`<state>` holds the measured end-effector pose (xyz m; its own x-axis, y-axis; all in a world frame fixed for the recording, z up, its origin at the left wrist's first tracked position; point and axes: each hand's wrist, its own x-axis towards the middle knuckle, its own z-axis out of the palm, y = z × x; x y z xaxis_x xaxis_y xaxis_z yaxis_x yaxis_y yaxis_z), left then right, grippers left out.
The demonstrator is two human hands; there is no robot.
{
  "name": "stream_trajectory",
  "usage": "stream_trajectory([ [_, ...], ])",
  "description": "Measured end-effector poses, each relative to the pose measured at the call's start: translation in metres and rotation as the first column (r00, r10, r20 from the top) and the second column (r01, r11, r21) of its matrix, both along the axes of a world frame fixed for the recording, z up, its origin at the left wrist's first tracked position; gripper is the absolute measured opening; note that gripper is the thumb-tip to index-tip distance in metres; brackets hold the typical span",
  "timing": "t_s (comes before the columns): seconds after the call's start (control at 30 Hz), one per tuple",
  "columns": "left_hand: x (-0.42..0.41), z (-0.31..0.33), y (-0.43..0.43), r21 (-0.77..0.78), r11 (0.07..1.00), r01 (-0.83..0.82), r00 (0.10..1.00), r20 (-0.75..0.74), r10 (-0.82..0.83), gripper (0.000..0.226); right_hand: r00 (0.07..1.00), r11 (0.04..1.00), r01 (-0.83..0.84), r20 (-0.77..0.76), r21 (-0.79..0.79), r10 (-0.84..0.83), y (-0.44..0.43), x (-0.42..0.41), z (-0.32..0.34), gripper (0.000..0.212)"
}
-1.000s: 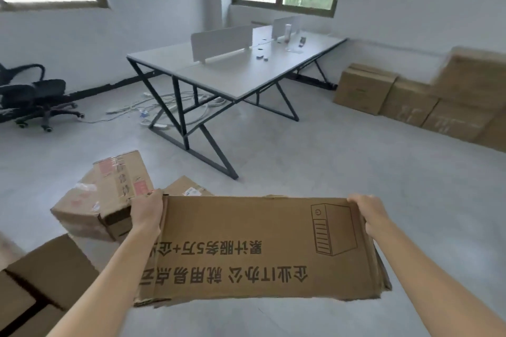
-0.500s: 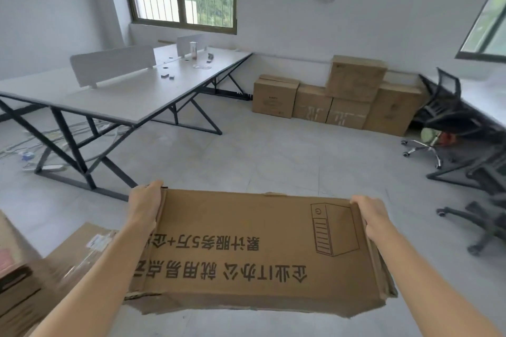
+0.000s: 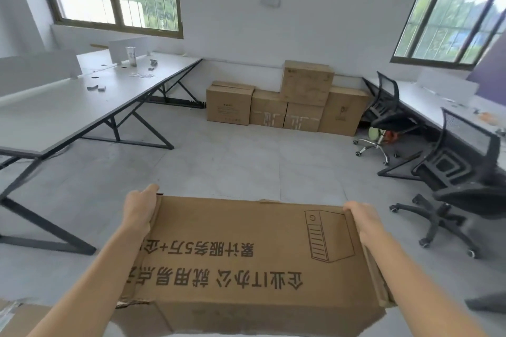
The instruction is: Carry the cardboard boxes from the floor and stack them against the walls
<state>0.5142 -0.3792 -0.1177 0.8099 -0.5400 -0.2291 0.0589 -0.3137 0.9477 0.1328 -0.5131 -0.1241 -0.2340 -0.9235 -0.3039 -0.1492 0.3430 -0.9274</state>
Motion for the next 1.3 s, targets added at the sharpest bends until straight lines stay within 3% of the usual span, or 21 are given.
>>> stream_trajectory([
  [0.23,0.014,0.013,-0.134,-0.015,0.994,0.105,0.994,-0.004,-0.106,0.028,0.997,0.997,0.075,0.007,0.024,-0.075,-0.095,0.007,0.014,0.016],
  [0.5,-0.026,0.021,-0.287,-0.035,0.977,0.212,0.974,0.086,-0.208,0.040,0.980,0.979,0.201,-0.018,0.040,-0.200,-0.188,-0.030,0.000,0.027],
  [0.67,-0.062,0.021,-0.389,-0.035,0.965,0.258,0.965,0.063,-0.256,0.035,0.987,0.987,0.160,-0.023,0.013,-0.160,-0.285,-0.074,0.000,0.028],
  [0.97,-0.101,0.009,-0.520,0.017,0.986,0.166,0.985,0.048,-0.166,0.034,0.998,0.999,0.037,-0.057,0.010,-0.036,-0.452,-0.121,0.009,0.033],
  [1.3,-0.055,-0.017,-0.636,0.037,0.999,-0.001,1.000,0.022,0.000,0.027,0.997,0.994,-0.072,-0.024,0.078,0.075,-0.622,-0.055,-0.021,0.031],
])
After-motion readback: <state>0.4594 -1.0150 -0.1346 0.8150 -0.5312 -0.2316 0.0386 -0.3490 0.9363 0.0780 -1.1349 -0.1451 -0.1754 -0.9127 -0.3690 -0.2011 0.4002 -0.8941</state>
